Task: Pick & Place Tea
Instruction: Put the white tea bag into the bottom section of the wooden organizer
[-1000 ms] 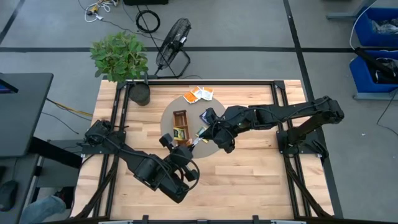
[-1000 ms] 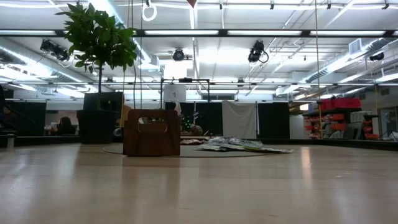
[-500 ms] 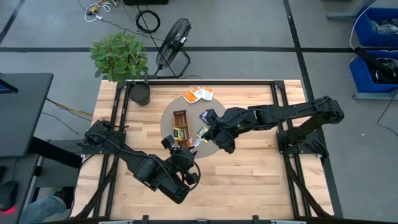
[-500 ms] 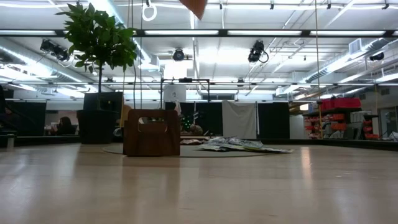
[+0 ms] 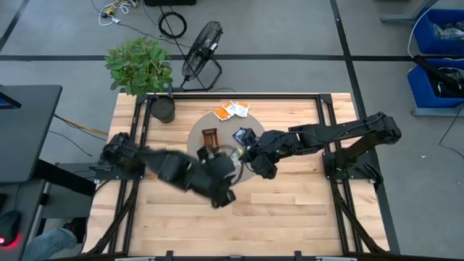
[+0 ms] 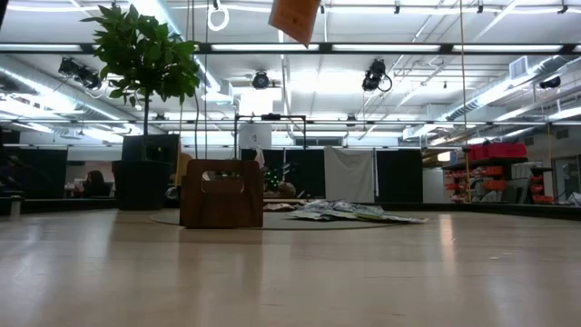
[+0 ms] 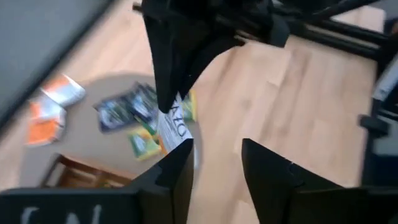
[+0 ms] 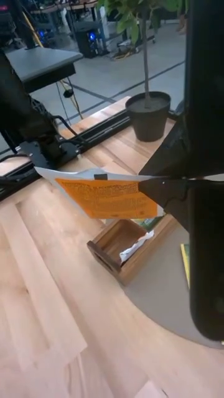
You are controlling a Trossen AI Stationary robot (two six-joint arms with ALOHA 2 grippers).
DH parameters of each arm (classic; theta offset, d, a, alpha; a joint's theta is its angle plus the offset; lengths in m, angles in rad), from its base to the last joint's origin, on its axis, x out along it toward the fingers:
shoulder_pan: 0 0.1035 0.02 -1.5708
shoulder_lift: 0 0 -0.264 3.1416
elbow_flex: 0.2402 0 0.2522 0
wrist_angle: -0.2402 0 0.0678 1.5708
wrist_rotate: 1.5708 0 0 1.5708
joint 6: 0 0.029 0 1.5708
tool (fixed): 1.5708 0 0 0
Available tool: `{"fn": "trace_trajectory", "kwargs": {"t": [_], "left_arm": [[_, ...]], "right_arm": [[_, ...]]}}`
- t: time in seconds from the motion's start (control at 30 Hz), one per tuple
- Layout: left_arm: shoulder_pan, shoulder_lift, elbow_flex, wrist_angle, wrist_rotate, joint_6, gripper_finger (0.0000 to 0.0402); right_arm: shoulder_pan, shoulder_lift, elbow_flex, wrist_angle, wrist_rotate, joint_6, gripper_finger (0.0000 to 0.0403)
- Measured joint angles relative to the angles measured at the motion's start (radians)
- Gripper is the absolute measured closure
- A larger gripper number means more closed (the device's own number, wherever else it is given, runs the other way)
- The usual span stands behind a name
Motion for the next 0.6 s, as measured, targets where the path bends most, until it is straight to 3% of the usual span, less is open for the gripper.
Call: {"fn": "trace_trajectory", "kwargs": {"t": [0.23, 0.6], "left_arm": [[0.114, -0.001, 0.033, -0.003, 0.172, 0.037, 0.0208], [0.146, 0.020, 0.030, -0.016, 0.225, 0.065, 0.0195]], "right_arm": [[0.002, 0.000, 0.000, -0.010, 0.008, 0.016, 0.0403], [-0.001, 0.000, 0.000, 0.008, 0.008, 0.016, 0.0403]]}}
